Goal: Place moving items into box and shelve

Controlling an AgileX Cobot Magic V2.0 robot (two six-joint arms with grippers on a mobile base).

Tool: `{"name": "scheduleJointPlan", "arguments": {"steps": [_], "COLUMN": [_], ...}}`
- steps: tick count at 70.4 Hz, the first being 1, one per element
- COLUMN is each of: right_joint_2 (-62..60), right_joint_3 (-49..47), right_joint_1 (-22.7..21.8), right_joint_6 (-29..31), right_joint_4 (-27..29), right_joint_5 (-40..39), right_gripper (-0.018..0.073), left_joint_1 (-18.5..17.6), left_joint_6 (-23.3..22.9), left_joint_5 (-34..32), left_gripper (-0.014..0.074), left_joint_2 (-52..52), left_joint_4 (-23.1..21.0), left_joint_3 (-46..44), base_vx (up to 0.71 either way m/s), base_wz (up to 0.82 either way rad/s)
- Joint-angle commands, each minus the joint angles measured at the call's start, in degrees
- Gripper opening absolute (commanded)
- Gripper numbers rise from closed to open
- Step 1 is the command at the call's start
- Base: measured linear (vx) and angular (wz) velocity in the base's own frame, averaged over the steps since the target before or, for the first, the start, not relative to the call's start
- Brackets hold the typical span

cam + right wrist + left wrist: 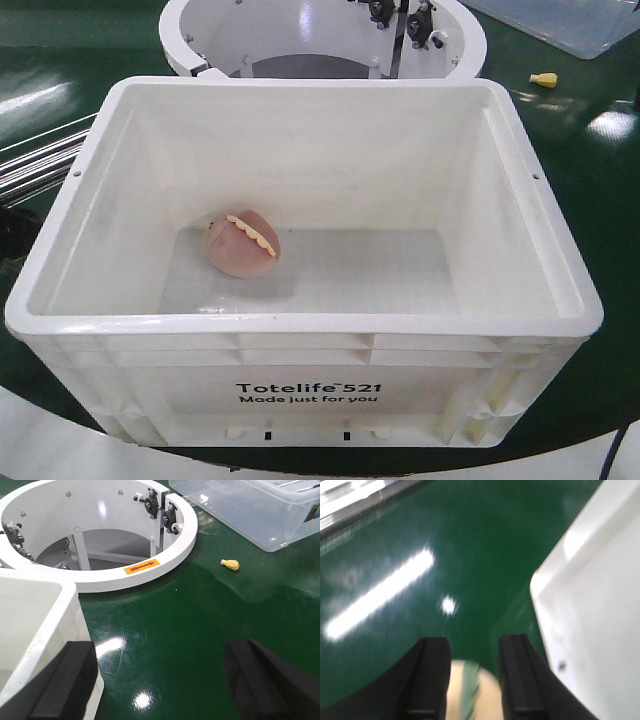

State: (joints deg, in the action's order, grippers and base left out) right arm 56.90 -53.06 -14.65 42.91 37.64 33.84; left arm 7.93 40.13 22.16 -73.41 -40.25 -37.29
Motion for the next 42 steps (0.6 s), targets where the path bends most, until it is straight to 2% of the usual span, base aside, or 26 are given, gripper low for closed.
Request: {"name": "scheduleJointPlan", "arguments": {"steps": [1,6,11,24,37,42], "right_joint_2": [-0.52,-0.52,-0.52,-0.52,-0.52,-0.52], "right_joint_3": [-1.82,-1.82,-1.82,-1.82,-1.82,-1.82], "right_joint_1": [-0.27,-0.27,-0.27,-0.27,-0.27,-0.27], "right_joint_6": [0.61,0.61,0.61,0.61,0.61,0.61], "right_joint_4": [1.26,1.25,1.25,1.25,1.25,1.25], "right_joint_5": [-2.99,-2.94,-2.94,-2.77,-1.83,-1.42], "right_gripper": [0.0565,0.0565,0.0565,0.0565,0.0564,0.0564], "left_joint_1": [0.79,0.85,0.85,0.85,0.85,0.85], "left_joint_6": [-13.79,-20.66,-22.78,-20.11,-13.45,-12.6], "left_joint_5": [1.61,1.72,2.64,10.66,11.63,11.97], "left_gripper": [0.0373,0.0373,0.0373,0.0373,0.0376,0.0382], "left_joint_2": [1.2,1.2,0.84,-0.99,-2.48,-3.88], "left_joint_4": [13.04,17.31,17.28,13.34,8.86,7.73], "left_joint_3": [-1.88,-1.88,-1.88,-1.88,-1.88,-1.88], "base_vx": [0.0,0.0,0.0,0.0,0.0,0.0], "base_wz": [0.0,0.0,0.0,0.0,0.0,0.0]}}
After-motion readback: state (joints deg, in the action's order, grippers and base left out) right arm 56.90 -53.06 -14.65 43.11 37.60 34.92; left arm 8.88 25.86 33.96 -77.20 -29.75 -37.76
